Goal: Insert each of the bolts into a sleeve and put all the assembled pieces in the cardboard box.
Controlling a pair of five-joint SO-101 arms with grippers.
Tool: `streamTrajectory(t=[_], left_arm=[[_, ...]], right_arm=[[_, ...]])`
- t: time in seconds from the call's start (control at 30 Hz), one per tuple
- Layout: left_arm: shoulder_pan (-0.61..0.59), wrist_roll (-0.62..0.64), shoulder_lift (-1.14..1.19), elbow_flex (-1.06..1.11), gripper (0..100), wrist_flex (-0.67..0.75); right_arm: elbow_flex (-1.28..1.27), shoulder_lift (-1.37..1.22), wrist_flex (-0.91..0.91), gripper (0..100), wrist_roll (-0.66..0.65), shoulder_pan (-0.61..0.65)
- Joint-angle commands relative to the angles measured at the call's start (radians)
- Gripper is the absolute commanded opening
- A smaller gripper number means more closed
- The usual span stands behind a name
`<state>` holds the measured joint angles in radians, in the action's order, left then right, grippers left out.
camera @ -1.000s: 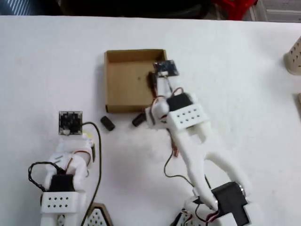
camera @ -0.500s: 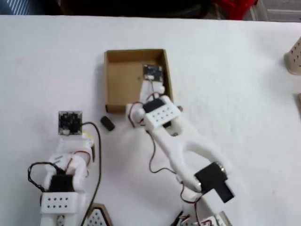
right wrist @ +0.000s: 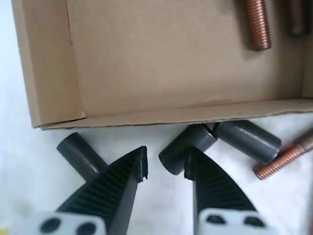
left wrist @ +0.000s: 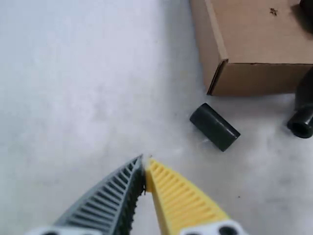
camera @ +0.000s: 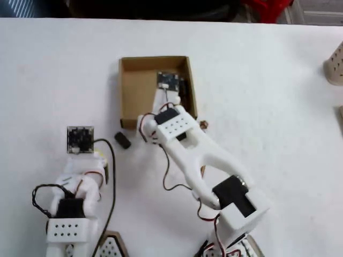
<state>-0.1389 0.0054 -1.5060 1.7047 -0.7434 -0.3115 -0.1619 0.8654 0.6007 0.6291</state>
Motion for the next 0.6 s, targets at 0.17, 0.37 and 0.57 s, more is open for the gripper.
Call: streamTrajectory(t=[0.17,0.37,0.57], left_arm=[[0.008,-0.008,-0.012,-0.005,2,0.020],[0.008,-0.008,-0.012,-0.005,2,0.020],[0.008,-0.008,-0.012,-0.005,2,0.018]], right_arm=[[0.034,-0.001,0.007,11.9,0.009,0.007],[0.011,-0.002,0.008,11.9,0.009,-0.015],[0.061,-0.108,0.021,11.8,0.009,-0.025]])
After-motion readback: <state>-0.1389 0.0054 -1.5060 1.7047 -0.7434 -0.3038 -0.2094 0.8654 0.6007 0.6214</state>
